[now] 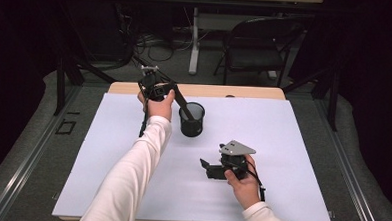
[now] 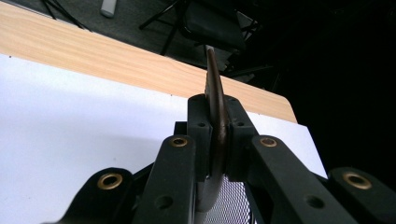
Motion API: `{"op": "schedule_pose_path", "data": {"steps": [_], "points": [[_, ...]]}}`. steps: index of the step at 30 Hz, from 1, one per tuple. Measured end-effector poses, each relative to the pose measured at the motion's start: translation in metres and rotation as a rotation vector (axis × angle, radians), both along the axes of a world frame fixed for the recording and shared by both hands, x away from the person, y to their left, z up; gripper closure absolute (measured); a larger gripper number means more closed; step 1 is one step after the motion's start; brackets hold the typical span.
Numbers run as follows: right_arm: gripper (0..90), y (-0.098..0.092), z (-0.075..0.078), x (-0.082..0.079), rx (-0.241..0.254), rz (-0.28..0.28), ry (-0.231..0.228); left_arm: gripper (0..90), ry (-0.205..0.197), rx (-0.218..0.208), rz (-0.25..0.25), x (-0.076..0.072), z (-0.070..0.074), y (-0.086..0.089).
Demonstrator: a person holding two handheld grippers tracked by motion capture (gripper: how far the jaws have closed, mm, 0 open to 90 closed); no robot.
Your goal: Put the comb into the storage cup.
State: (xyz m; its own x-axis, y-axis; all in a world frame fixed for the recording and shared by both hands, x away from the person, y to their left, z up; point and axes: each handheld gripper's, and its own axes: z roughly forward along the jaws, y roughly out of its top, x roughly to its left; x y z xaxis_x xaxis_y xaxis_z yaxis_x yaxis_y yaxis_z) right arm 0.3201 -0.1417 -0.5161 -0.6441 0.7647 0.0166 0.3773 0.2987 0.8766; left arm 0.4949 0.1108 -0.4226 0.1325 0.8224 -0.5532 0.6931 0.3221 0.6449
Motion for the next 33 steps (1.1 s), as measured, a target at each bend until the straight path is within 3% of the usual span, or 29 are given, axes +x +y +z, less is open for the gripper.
{"op": "schedule_pose_path", "data": {"steps": [33], "points": [[14.6,0.001,-0.001,0.000,-0.005,0.003,0.003,82.8,0.012,-0.003,0.035,0.000,-0.010,0.014]]}}
